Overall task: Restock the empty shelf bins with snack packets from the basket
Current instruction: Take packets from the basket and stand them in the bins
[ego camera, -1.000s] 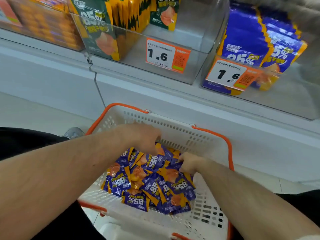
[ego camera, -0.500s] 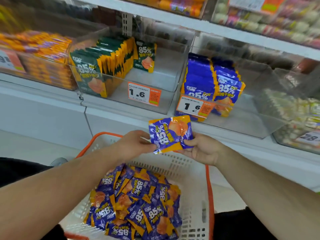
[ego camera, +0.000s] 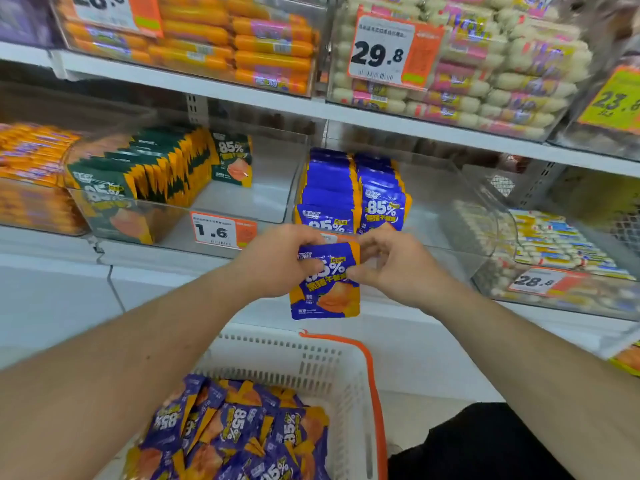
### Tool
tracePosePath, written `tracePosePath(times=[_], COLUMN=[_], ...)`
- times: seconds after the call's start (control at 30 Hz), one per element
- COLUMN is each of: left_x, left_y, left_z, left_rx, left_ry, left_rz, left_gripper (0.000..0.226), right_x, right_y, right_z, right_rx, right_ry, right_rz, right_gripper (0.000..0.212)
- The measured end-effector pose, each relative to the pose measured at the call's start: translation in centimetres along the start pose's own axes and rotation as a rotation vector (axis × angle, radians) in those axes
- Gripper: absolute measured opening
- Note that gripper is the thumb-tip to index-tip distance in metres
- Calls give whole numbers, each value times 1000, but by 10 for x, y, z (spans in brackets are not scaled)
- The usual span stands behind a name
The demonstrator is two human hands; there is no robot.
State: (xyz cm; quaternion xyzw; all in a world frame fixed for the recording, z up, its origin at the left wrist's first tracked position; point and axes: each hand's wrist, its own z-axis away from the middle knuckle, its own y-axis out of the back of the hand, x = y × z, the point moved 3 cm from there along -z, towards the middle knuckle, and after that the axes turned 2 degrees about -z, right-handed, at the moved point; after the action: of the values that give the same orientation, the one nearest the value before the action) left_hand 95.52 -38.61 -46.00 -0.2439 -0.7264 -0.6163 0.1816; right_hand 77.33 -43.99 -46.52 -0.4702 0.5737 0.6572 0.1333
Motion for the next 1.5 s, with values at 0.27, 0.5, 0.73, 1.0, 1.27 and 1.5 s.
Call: tracePosePath(times=[0.27,0.5,0.73,1.0,1.27,1.5], left_x=[22,-27,-39,-43,-40,-32], left_y=[10,-18,-34,-35,-33,-25], left_z=[-31,-44,-53,-55,-53,-49], left_rx=[428,421,429,442,416,339], left_ry=[-29,213,212,214,221,215], left_rz=[219,-149,-410,-404,-396,-336], left_gripper=[64,105,116,111,113,111], right_x=[1,24,64,70,73,56], right_y=[61,108,85,71,75,87], right_z=[-3,-41,-96,-115,-104,-84], right_rx=[293,549,351,290,205,311], right_ry=[-16,-71,-359,-439,-492,-514], right_rz=[-200,-262,-29,166,192,383], right_gripper=[24,14,6,14,20,34])
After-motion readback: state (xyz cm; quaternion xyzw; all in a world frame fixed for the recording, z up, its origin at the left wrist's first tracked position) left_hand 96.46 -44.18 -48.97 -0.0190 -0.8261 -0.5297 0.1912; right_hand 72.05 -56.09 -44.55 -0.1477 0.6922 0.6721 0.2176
